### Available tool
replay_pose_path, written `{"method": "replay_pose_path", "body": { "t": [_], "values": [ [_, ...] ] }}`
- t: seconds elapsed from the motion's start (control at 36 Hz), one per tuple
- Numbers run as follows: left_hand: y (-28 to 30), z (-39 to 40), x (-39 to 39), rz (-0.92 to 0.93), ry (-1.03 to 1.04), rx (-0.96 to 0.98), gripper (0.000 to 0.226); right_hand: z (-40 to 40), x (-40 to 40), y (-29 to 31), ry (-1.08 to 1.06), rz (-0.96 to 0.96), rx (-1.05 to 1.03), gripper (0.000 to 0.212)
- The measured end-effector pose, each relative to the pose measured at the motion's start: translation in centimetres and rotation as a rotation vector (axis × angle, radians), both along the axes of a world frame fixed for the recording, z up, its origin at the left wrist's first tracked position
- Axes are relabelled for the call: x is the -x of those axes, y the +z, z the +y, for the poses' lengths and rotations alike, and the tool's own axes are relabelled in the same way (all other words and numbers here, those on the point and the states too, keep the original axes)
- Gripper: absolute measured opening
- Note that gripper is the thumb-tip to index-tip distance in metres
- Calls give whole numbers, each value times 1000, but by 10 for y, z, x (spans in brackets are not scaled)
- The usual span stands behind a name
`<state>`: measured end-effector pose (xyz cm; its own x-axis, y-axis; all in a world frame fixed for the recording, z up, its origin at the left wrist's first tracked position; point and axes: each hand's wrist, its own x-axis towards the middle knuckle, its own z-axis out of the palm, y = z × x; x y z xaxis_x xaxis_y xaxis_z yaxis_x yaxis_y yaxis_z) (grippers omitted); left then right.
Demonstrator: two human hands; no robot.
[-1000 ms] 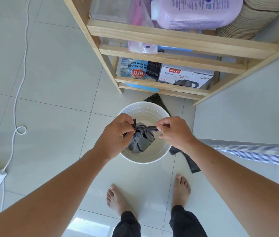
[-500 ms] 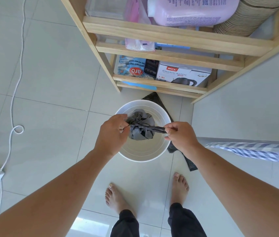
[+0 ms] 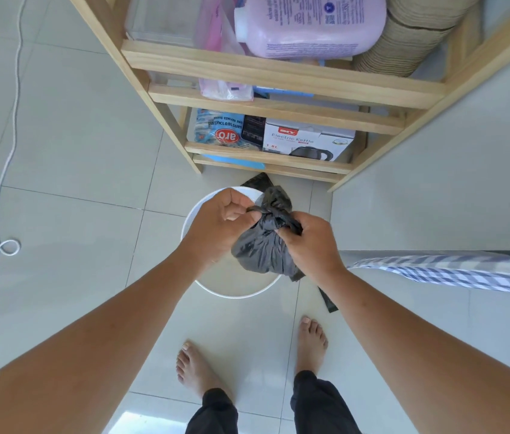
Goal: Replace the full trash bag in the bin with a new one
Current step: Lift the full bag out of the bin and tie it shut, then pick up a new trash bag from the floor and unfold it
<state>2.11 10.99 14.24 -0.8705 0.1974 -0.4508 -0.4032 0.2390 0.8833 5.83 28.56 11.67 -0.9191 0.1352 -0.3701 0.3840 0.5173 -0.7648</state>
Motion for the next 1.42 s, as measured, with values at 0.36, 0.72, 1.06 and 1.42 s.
{"method": "replay_pose_path", "body": {
  "t": [0.36,0.72,1.06,1.42],
  "values": [
    [54,116,6,97,-476,262,26,128,-18,88,68,-71,-160,13],
    [-67,211,-74,-252,-526,190,19,184,-91,-11,378,-371,-668,22],
    [-183,262,-109,-275,-449,123,13,254,-127,-128,39,-458,-759,15],
    [-191,220,-73,-289,-435,421,20,203,-130,-129,87,-209,-575,21]
  ]
}}
